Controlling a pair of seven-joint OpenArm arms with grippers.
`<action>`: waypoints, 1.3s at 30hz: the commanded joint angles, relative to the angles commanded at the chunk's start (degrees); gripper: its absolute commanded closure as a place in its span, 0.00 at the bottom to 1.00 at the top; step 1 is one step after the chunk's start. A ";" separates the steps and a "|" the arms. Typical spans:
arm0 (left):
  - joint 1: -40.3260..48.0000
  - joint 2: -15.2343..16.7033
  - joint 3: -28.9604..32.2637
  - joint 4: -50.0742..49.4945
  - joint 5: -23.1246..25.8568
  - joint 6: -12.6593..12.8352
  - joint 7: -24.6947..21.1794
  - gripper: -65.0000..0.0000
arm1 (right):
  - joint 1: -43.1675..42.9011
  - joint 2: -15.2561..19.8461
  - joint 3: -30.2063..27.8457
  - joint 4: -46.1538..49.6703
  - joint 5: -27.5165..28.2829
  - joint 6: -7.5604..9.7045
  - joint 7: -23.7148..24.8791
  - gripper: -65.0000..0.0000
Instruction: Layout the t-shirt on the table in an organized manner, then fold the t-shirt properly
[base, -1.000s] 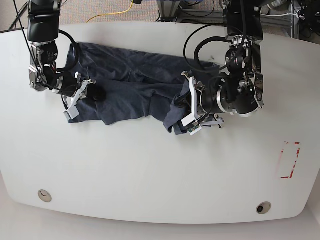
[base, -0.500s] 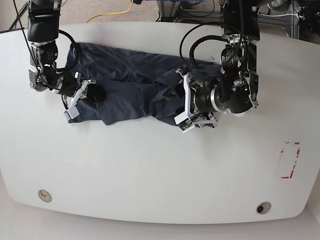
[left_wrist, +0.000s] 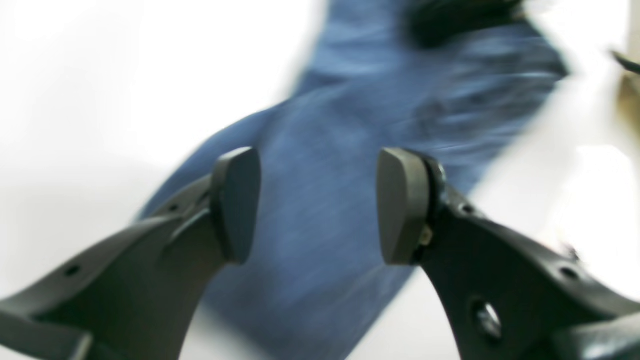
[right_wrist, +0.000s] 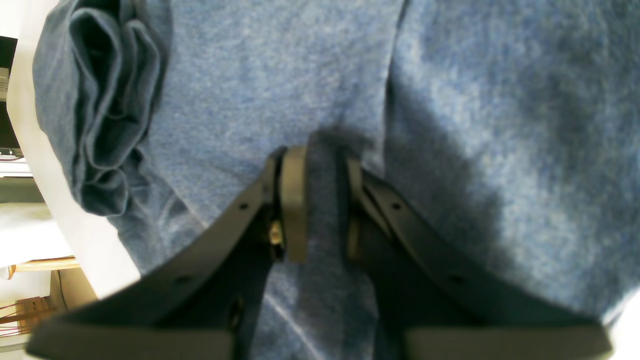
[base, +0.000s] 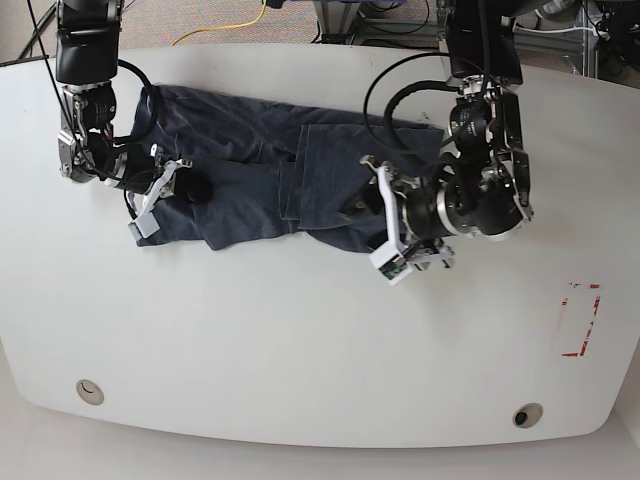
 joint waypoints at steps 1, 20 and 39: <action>0.09 -0.62 0.00 0.00 1.05 0.00 -0.88 0.49 | 0.09 0.00 0.09 0.00 0.00 0.00 0.00 0.85; 5.54 -2.73 2.46 -13.19 11.60 0.00 -14.33 0.97 | -0.09 -1.23 0.09 7.56 0.00 0.00 -0.35 0.85; 7.91 -5.54 2.20 -17.14 11.69 0.00 -14.59 0.97 | -2.37 0.44 23.03 16.35 15.38 0.00 -10.11 0.05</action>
